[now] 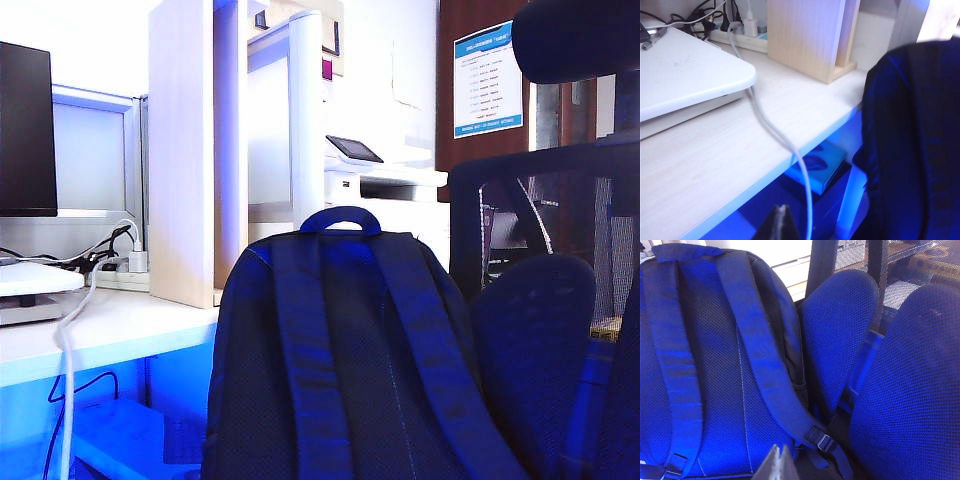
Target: Grab the backpack from the chair and place it on the desk.
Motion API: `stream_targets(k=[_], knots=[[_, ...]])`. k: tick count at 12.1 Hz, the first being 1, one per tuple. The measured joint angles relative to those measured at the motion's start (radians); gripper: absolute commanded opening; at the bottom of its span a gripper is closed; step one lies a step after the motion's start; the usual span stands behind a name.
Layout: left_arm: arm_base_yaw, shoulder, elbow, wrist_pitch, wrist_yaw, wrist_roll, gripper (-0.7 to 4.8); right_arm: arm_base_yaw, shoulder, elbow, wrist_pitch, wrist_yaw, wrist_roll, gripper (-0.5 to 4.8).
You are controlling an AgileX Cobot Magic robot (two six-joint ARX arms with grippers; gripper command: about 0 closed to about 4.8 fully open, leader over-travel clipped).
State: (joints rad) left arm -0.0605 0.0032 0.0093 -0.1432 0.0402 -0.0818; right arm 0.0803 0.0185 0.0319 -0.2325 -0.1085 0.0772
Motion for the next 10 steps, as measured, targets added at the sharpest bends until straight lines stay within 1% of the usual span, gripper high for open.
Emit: stream_targets(k=[3,10], knots=[[0.000,0.000,0.000,0.052,0.000,-0.006,-0.05,0.000,0.000,0.000,0.000,0.000,0.000,-0.06],[0.000,0.000,0.000,0.051,0.004,-0.009,-0.04,0.000,0.000,0.000,0.000,0.000,0.000,-0.06]])
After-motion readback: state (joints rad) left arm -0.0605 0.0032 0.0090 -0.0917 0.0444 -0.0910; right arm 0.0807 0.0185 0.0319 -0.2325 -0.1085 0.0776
